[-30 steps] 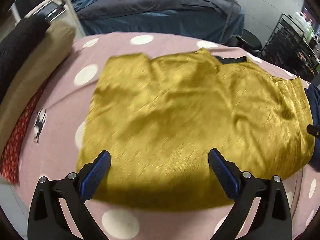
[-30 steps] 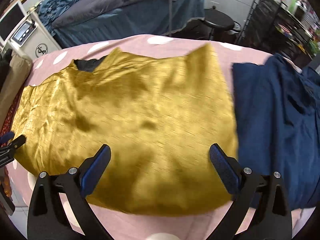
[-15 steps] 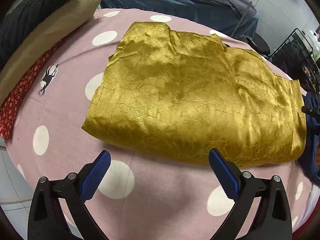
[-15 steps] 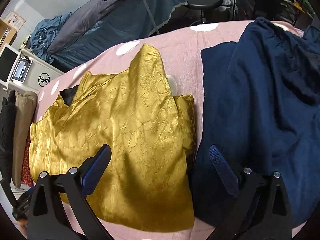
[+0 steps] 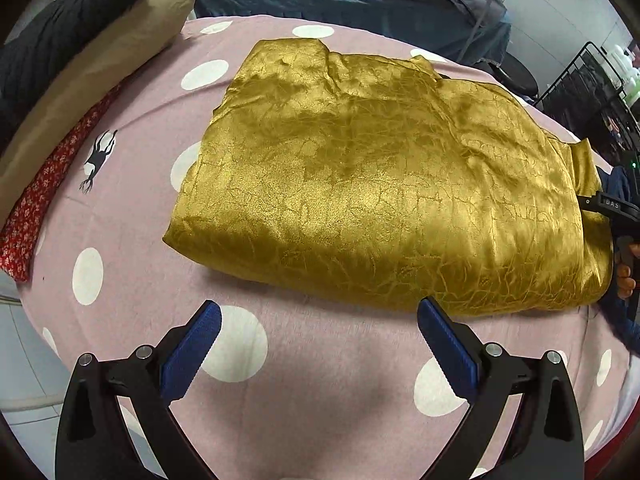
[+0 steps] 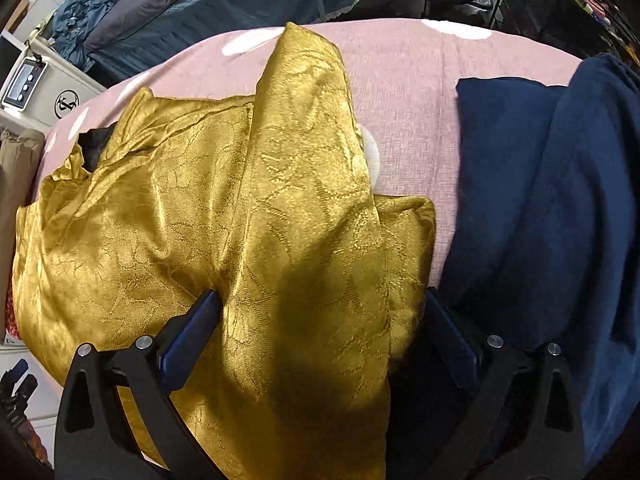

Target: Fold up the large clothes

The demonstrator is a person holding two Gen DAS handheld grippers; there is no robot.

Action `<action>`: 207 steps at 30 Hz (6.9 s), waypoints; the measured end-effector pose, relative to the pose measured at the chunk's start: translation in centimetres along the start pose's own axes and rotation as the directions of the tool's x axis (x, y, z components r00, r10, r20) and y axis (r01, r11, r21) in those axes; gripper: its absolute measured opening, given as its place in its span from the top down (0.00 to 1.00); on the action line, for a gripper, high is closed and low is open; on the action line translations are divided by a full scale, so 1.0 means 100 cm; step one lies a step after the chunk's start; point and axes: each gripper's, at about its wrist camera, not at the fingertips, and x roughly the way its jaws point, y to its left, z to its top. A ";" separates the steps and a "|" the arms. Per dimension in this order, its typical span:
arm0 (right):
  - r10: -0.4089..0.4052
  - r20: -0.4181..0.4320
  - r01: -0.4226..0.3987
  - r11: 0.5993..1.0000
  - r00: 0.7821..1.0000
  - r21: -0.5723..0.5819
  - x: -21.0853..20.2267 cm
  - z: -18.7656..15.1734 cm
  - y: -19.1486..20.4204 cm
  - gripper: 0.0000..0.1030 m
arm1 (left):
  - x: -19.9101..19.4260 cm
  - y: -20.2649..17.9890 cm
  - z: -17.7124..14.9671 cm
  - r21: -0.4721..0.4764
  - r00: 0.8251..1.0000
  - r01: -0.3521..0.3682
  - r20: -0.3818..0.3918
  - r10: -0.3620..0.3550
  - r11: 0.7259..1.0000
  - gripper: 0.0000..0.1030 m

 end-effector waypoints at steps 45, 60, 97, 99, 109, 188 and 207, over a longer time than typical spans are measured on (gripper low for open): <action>0.008 -0.045 -0.011 0.997 0.999 -0.071 0.012 -0.019 0.019 0.10 | 0.138 0.120 0.131 -0.286 0.894 0.359 -0.168 -0.415 0.888 0.05; -0.029 0.027 0.030 0.999 0.999 -0.024 -0.006 -0.037 0.039 0.76 | 0.110 0.061 0.127 -0.214 0.934 0.329 -0.068 -0.350 0.920 0.58; -0.249 0.410 0.199 0.967 0.878 0.161 -0.250 -0.210 0.057 0.87 | -0.110 -0.094 0.015 0.435 0.811 0.516 0.032 -0.585 0.738 0.82; -0.286 0.426 0.207 0.953 0.858 0.221 -0.269 -0.213 0.028 0.87 | -0.127 -0.128 0.017 0.477 0.778 0.540 0.033 -0.628 0.694 0.82; -0.478 0.493 0.244 0.851 0.726 0.466 -0.379 -0.202 -0.173 0.87 | -0.164 -0.321 0.027 0.593 0.704 0.556 0.038 -0.709 0.583 0.82; -0.464 0.208 0.342 0.831 0.861 0.439 -0.314 -0.241 -0.170 0.12 | -0.157 -0.457 -0.096 0.713 0.961 0.168 0.034 -0.273 0.681 0.07; -0.460 0.203 0.342 0.834 0.864 0.434 -0.315 -0.235 -0.174 0.12 | -0.159 -0.467 -0.093 0.720 0.967 0.141 0.047 -0.251 0.679 0.06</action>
